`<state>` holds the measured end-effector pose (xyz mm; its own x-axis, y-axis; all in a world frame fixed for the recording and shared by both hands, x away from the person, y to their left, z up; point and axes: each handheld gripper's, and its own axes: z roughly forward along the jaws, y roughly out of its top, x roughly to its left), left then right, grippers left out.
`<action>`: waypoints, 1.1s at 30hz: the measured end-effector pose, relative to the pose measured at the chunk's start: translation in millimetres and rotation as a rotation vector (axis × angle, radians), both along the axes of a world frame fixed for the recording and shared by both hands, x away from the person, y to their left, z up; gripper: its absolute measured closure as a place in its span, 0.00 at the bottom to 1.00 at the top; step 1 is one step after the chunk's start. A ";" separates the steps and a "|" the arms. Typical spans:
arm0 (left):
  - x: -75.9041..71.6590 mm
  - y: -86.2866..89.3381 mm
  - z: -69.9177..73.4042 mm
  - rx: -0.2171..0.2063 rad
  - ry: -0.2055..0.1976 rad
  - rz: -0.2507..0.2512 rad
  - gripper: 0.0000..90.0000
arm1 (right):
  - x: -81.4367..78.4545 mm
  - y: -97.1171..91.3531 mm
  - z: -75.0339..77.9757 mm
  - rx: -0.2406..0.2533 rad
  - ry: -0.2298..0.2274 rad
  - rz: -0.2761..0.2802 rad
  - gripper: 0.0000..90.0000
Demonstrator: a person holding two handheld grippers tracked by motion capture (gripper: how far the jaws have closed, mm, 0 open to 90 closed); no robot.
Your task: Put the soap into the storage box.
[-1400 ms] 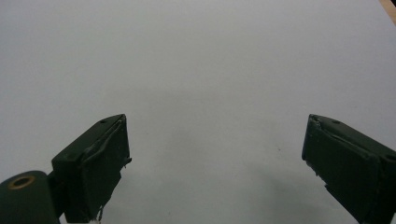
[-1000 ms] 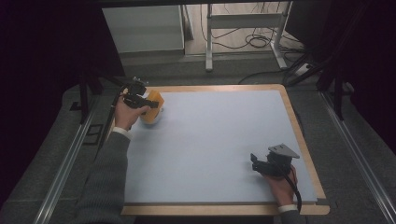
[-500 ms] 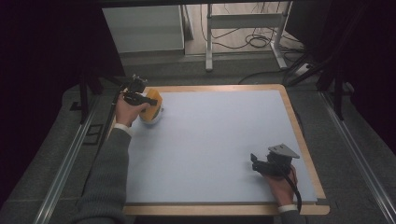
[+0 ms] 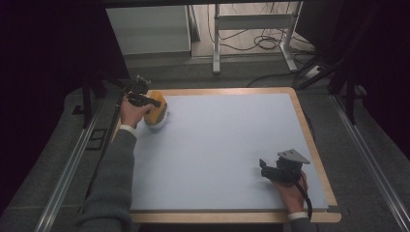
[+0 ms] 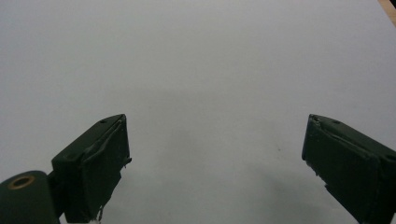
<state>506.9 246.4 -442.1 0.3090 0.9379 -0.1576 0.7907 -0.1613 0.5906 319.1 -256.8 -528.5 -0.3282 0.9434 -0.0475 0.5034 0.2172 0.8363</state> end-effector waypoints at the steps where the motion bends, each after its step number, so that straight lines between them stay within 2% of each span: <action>1: 0.7 0.1 -0.5 0.007 -0.001 -0.004 0.68 | 0.0 0.0 0.0 0.000 0.000 0.000 0.09; 5: 3.0 -0.2 -3.5 -0.002 0.002 0.008 0.68 | -0.3 0.2 0.0 -0.002 -0.003 0.000 0.09; 16: 9.1 2.4 -10.3 0.010 0.013 0.023 0.68 | -0.3 0.4 0.0 -0.003 -0.002 0.001 0.09; 25: 14.6 1.0 -20.8 0.022 0.044 0.036 0.68 | -0.3 0.2 0.1 -0.003 -0.003 0.001 0.09; 30: 15.7 1.2 -22.4 0.020 0.047 0.038 0.68 | -0.3 0.3 0.0 -0.002 -0.003 0.000 0.09; 33: 14.4 2.2 -20.2 0.008 0.024 0.047 0.66 | -0.3 0.3 0.0 -0.002 -0.003 0.000 0.09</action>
